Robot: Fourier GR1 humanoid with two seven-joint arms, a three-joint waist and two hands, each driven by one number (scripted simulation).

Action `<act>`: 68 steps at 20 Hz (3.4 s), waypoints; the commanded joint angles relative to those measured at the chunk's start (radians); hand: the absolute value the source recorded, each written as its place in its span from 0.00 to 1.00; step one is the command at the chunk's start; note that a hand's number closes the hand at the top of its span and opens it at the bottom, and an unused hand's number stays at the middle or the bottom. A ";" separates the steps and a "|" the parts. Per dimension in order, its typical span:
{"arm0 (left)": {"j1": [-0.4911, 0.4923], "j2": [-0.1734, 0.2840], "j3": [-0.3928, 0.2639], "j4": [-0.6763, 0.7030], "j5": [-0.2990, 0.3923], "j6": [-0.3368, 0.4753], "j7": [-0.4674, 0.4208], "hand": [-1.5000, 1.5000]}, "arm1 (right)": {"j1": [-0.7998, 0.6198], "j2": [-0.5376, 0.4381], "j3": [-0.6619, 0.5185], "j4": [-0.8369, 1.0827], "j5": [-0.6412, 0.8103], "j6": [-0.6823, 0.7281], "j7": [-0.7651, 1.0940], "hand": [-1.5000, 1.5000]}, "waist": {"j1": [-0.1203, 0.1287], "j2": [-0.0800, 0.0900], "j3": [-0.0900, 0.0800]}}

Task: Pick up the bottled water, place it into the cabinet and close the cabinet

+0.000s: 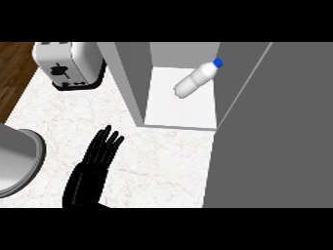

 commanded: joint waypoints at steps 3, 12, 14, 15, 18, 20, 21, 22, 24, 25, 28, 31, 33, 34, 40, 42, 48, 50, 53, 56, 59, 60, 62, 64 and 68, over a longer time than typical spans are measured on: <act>0.127 0.144 0.057 -0.095 0.018 -0.093 -0.070 0.00 | -0.086 -0.127 0.036 -0.181 0.202 0.042 0.107 1.00 | 0.002 0.005 -0.003; 0.291 0.346 0.175 -0.182 0.093 -0.260 -0.130 0.00 | -0.248 -0.102 0.206 -0.195 0.134 0.002 0.293 1.00 | 0.019 0.018 -0.002; 0.306 0.397 0.210 -0.174 0.127 -0.322 -0.131 0.00 | -0.297 -0.072 0.220 -0.176 0.091 -0.018 0.343 1.00 | 0.041 0.028 -0.004; 0.325 0.394 0.195 -0.207 0.114 -0.323 -0.140 0.00 | -0.332 -0.060 0.241 -0.156 0.082 -0.013 0.366 1.00 | 0.047 0.027 -0.003; 0.310 0.426 0.238 -0.151 0.134 -0.366 -0.143 0.00 | -0.436 -0.062 0.245 -0.132 0.060 0.014 0.411 1.00 | 0.064 0.039 -0.006; 0.324 0.434 0.234 -0.151 0.121 -0.401 -0.166 0.00 | -0.511 -0.066 0.240 -0.125 0.050 0.036 0.433 1.00 | 0.086 0.039 -0.008; 0.316 0.433 0.236 -0.153 0.123 -0.391 -0.156 0.00 | -0.564 -0.051 0.253 -0.104 0.060 0.045 0.434 1.00 | 0.086 0.039 -0.008; 0.330 0.431 0.229 -0.136 0.112 -0.406 -0.169 0.00 | -0.597 -0.050 0.258 -0.092 0.061 0.052 0.462 1.00 | 0.086 0.037 -0.009; 0.321 0.460 0.250 -0.169 0.136 -0.414 -0.150 0.00 | -0.653 -0.034 0.259 -0.078 0.038 0.053 0.507 1.00 | 0.108 0.042 -0.010; 0.330 0.459 0.248 -0.161 0.137 -0.422 -0.154 0.00 | -0.680 -0.039 0.263 -0.060 0.036 0.062 0.537 1.00 | 0.106 0.041 -0.010; 0.322 0.485 0.270 -0.158 0.134 -0.441 -0.158 0.00 | -0.753 0.004 0.255 -0.014 -0.008 0.050 0.576 1.00 | 0.128 0.049 -0.012; 0.312 0.498 0.290 -0.144 0.144 -0.446 -0.152 0.00 | -0.809 0.048 0.266 0.025 -0.037 0.042 0.625 1.00 | 0.128 0.055 -0.014; 0.311 0.497 0.287 -0.141 0.143 -0.451 -0.147 0.00 | -0.837 0.087 0.282 0.030 -0.059 0.033 0.655 1.00 | 0.124 0.055 -0.015; 0.323 0.511 0.295 -0.140 0.154 -0.469 -0.149 0.00 | -0.841 0.100 0.278 0.035 -0.066 0.022 0.669 1.00 | 0.134 0.053 -0.016; 0.312 0.510 0.302 -0.144 0.158 -0.486 -0.144 0.00 | -0.915 0.201 0.244 0.102 -0.137 -0.017 0.761 1.00 | 0.132 0.060 -0.014; 0.302 0.513 0.312 -0.150 0.166 -0.479 -0.137 0.00 | -0.940 0.251 0.234 0.150 -0.168 -0.029 0.763 1.00 | 0.136 0.066 -0.011; 0.300 0.538 0.347 -0.140 0.196 -0.488 -0.118 0.00 | -1.017 0.365 0.190 0.252 -0.303 -0.040 0.830 1.00 | 0.135 0.072 -0.006; 0.294 0.540 0.352 -0.141 0.196 -0.485 -0.114 0.00 | -1.048 0.407 0.182 0.269 -0.355 -0.040 0.848 1.00 | 0.130 0.070 -0.006; 0.302 0.542 0.361 -0.149 0.199 -0.510 -0.127 0.00 | -1.103 0.443 0.145 0.365 -0.462 -0.002 0.859 1.00 | 0.150 0.070 -0.004; 0.311 0.545 0.370 -0.139 0.220 -0.497 -0.107 0.00 | -1.193 0.472 0.050 0.462 -0.514 -0.016 0.899 1.00 | 0.126 0.059 -0.002; 0.323 0.551 0.372 -0.129 0.219 -0.510 -0.100 0.00 | -1.330 0.499 -0.074 0.595 -0.517 -0.036 0.908 1.00 | 0.113 0.053 -0.001; 0.350 0.553 0.378 -0.108 0.226 -0.531 -0.110 0.00 | -1.369 0.522 -0.092 0.625 -0.493 -0.087 0.933 1.00 | 0.105 0.043 -0.002; 0.341 0.554 0.381 -0.114 0.221 -0.538 -0.109 0.00 | -1.457 0.567 -0.149 0.747 -0.455 -0.130 0.908 1.00 | 0.096 0.045 0.000; 0.341 0.540 0.378 -0.110 0.232 -0.541 -0.102 0.00 | -1.552 0.594 -0.188 0.861 -0.412 -0.172 0.900 1.00 | 0.084 0.046 0.001; 0.398 0.534 0.401 -0.116 0.224 -0.562 -0.135 0.00 | -1.730 0.609 -0.284 1.109 -0.408 -0.167 0.868 1.00 | 0.067 0.036 0.004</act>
